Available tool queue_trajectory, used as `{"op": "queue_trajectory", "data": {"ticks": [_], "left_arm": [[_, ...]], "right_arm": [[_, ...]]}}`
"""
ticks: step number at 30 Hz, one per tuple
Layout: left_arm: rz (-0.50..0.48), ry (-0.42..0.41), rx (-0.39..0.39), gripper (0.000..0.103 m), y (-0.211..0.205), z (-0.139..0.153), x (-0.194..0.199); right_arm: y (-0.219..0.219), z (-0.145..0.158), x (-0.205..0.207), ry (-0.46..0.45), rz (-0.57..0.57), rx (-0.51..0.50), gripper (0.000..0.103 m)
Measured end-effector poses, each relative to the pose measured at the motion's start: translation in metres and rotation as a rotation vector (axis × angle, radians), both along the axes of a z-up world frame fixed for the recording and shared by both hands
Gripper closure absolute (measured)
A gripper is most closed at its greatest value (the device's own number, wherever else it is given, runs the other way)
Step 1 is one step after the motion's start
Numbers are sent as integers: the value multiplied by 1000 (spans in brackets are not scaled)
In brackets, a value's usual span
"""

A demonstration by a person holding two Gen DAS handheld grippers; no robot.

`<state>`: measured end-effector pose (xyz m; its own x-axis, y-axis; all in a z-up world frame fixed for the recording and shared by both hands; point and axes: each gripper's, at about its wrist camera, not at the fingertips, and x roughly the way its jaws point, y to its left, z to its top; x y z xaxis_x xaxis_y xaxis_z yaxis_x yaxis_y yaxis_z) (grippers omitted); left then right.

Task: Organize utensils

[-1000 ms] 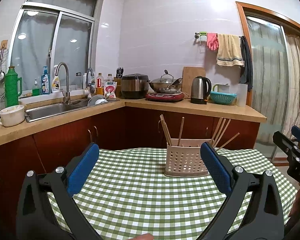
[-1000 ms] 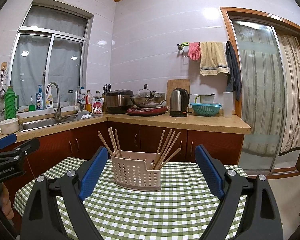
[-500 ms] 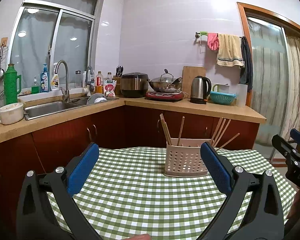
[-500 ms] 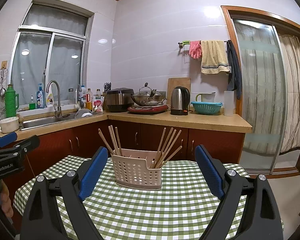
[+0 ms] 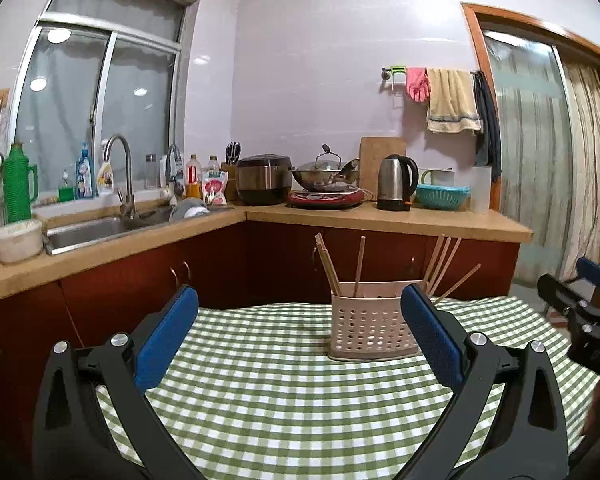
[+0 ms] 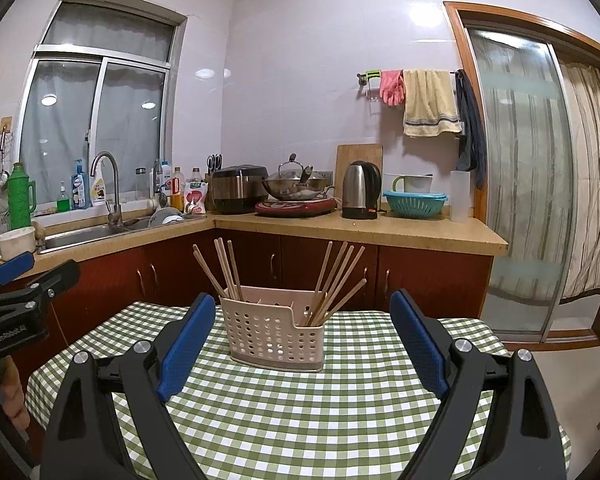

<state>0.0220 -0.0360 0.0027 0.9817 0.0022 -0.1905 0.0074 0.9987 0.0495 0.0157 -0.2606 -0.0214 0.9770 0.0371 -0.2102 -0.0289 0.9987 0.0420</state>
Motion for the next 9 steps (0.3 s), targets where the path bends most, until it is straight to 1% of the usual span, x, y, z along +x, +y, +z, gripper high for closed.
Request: {"op": "queue_trajectory", "data": {"ticks": [3, 6, 9], "left_arm": [[2, 26, 6, 4, 0, -7, 14], [-14, 103, -8, 4, 4, -24, 41], [4, 228, -14, 4, 14, -57, 86]], "right_arm": [[-5, -5, 6, 11, -10, -2, 17], [-18, -19, 23, 43, -37, 2, 17], [-36, -39, 50, 84, -64, 8, 15]]}}
